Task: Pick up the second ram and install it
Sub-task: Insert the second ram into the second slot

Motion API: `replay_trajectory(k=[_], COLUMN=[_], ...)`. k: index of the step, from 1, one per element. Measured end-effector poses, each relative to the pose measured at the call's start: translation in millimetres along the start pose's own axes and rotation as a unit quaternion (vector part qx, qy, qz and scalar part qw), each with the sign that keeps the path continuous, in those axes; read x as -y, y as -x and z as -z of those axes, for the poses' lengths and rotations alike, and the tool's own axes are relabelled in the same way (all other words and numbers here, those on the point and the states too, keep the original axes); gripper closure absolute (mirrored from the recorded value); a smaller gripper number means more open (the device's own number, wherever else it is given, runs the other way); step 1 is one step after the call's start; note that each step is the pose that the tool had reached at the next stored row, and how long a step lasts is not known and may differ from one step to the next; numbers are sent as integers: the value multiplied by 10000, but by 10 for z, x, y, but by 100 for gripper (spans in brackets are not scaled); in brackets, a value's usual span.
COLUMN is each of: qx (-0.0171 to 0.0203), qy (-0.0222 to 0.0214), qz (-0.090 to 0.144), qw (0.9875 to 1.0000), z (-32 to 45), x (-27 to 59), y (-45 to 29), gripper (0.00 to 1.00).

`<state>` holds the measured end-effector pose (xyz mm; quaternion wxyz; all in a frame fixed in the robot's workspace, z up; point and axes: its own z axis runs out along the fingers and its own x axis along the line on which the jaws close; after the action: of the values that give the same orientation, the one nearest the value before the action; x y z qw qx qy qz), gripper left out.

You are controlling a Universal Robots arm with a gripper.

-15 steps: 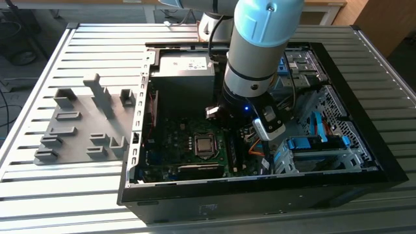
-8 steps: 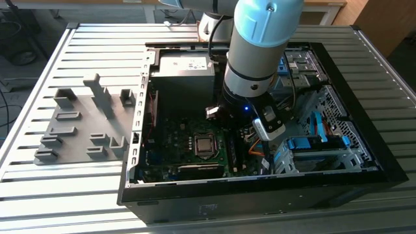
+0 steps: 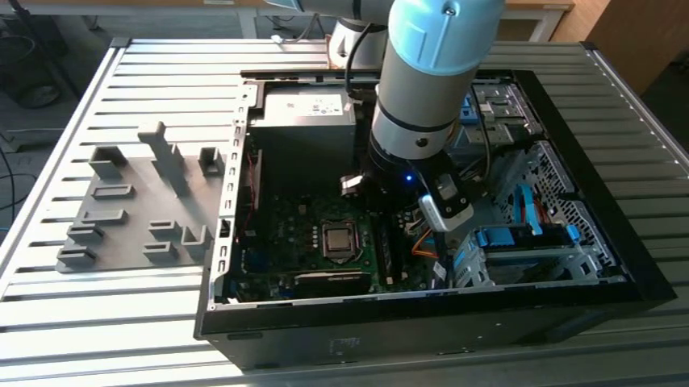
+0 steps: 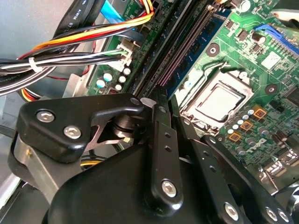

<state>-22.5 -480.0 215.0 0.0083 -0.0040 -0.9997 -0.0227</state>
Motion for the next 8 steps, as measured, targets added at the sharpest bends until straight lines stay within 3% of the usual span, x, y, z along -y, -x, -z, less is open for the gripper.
replay_trajectory(k=[8], qx=[-2], qy=[-2], qz=[29], qw=[10000], z=[-2], x=[1], y=[2], gripper=[86])
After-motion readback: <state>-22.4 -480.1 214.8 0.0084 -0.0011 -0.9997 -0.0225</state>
